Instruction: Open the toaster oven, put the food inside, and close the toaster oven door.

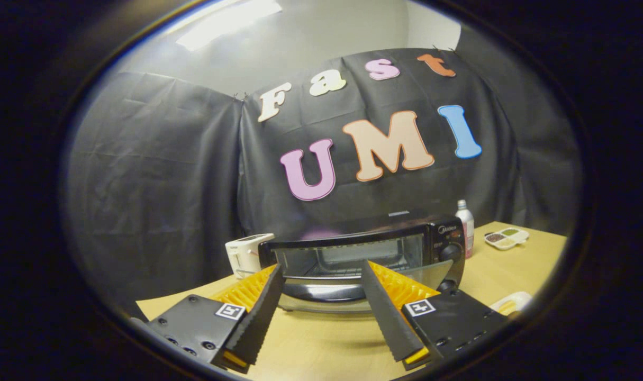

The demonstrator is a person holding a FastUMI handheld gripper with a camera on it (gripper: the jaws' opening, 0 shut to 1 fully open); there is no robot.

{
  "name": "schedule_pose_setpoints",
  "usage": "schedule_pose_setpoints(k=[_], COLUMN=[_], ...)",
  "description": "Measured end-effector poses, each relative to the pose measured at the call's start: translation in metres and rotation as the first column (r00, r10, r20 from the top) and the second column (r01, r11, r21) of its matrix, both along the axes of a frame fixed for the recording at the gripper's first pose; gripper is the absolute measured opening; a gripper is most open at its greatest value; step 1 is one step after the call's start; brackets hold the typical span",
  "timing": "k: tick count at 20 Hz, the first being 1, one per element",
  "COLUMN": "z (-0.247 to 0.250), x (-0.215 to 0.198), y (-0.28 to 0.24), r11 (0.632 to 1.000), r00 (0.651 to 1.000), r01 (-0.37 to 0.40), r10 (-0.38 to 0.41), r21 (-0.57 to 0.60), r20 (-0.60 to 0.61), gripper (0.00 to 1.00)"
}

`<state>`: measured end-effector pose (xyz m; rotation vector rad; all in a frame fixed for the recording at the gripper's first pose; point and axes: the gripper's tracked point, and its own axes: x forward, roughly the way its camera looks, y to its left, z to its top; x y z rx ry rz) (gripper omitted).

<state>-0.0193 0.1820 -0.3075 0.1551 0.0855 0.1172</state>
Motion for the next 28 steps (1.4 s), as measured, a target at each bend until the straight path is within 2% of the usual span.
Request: schedule_pose_setpoints(k=[14,22,28], z=[-0.036,-0.073,-0.098], x=[-0.040,-0.067,-0.082], y=[0.001,-0.001,0.000], r11=[0.999,0.996,0.998], r00=[0.977,0.933,0.888], r01=[-0.027,-0.050,-0.067], r10=[0.017,0.018,0.055], r21=[-0.046,-0.080,-0.010], r20=[-0.211,-0.360,-0.457], gripper=[0.92,0.91,0.88])
